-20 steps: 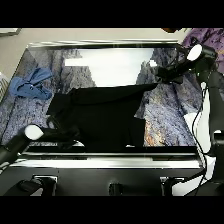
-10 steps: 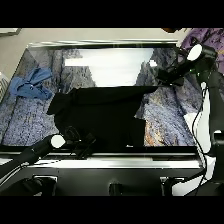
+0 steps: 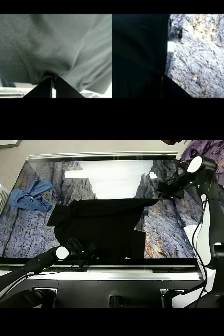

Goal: Fold the clothes and pants, and hang the long-sleeved shirts on hangers.

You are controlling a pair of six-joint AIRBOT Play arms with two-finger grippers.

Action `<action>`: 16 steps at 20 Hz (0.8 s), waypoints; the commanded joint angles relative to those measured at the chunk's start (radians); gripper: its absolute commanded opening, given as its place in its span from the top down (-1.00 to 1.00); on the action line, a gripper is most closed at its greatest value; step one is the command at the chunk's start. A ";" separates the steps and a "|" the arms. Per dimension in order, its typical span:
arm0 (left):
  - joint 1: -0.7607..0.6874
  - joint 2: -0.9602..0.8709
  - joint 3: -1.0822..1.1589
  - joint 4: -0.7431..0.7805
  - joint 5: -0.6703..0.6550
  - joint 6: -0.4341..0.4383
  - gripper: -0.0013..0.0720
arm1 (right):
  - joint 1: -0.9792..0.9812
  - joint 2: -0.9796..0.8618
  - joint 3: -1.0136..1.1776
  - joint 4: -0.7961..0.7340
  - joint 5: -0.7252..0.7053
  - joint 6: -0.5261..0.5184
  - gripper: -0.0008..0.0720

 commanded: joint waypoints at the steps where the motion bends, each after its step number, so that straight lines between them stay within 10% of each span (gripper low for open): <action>1: 0.038 0.000 0.039 -0.011 0.010 0.098 0.92 | 0.001 0.013 0.000 -0.022 0.010 0.003 0.90; 16: 0.706 0.279 1.213 0.341 -0.541 0.603 0.92 | 0.000 0.581 0.001 -0.522 -0.112 0.142 0.90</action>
